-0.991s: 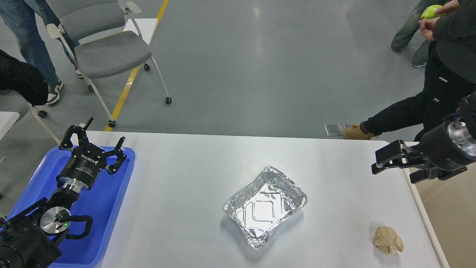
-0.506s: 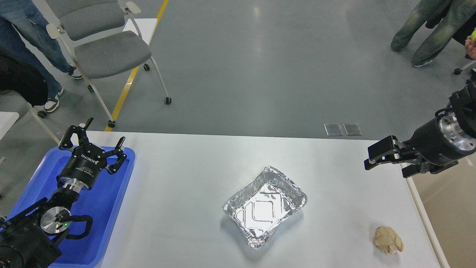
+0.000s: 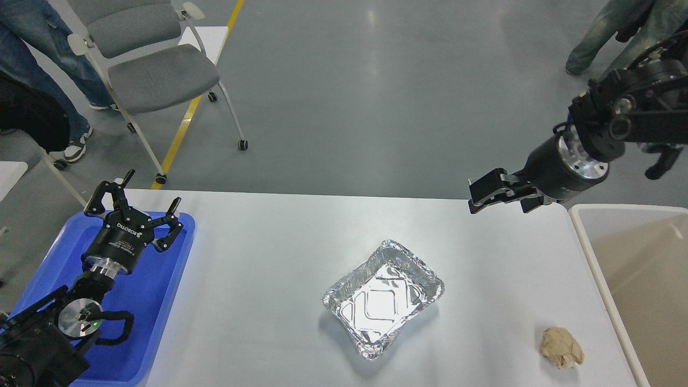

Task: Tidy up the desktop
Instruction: 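Move the right gripper over the foil tray and lower it to its rim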

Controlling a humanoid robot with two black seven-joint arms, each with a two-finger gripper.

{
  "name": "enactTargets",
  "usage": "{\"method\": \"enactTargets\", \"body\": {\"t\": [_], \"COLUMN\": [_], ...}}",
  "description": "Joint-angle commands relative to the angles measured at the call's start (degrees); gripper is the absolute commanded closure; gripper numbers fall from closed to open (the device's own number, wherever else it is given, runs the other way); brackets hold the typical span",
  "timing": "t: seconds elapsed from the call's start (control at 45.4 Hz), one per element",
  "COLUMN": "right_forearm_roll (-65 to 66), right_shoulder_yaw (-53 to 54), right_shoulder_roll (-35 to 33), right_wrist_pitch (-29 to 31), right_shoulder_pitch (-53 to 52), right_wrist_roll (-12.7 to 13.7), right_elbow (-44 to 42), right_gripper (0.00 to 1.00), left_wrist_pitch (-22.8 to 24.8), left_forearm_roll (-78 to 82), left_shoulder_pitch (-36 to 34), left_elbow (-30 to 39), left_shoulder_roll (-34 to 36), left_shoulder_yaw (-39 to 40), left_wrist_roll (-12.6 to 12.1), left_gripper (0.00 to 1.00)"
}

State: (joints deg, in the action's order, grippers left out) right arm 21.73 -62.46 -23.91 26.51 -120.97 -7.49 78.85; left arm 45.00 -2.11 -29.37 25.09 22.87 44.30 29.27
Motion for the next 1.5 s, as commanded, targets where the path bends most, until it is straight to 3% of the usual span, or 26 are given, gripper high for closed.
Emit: {"method": "enactTargets", "body": {"t": [0.0,0.396,0.506,0.572,0.727,0.815,0.991,1.211,1.475], "right_forearm_roll": [-0.02,-0.19,-5.89,-13.79,-29.45,-36.21,-45.19,-45.11,-45.72], "right_shoulder_yaw": [1.90,4.72,4.45,3.58,2.08,1.73,-0.82,-2.31,-3.63], "right_shoulder_roll": [10.55,23.91,23.91,23.91,23.91,23.91,22.51,17.59,16.53], "right_wrist_pitch": [-3.75,-6.04,-5.51,-4.98,-4.89,-6.12,-12.53,-17.98,-27.73], "right_shoulder_pitch": [0.65,9.70,10.40,10.32,9.35,8.30,7.94,9.35,15.23], "right_wrist_roll": [-0.06,0.02,0.29,1.34,8.45,10.13,10.22,10.22,10.31], "right_elbow": [-3.00,-16.71,-16.98,-16.27,-12.94,-9.07,-3.00,1.92,8.69], "right_gripper": [0.00,0.00,0.00,0.00,0.00,0.00,0.00,0.01,0.01], "left_wrist_pitch": [0.00,0.00,0.00,0.00,0.00,0.00,0.00,0.00,0.00], "left_forearm_roll": [0.00,0.00,0.00,0.00,0.00,0.00,0.00,0.00,0.00], "left_shoulder_pitch": [0.01,0.01,0.01,0.01,0.01,0.01,0.01,0.01,0.01], "left_elbow": [0.05,-0.04,-0.04,-0.04,0.05,0.05,0.05,0.05,0.05], "left_shoulder_roll": [-0.01,-0.01,-0.01,-0.01,-0.01,-0.01,-0.01,-0.01,-0.01], "left_shoulder_yaw": [0.00,0.00,0.00,0.00,0.00,0.00,0.00,0.00,0.00], "left_wrist_roll": [0.00,0.00,0.00,0.00,0.00,0.00,0.00,0.00,0.00], "left_gripper": [0.01,0.01,0.01,0.01,0.01,0.01,0.01,0.01,0.01]}}
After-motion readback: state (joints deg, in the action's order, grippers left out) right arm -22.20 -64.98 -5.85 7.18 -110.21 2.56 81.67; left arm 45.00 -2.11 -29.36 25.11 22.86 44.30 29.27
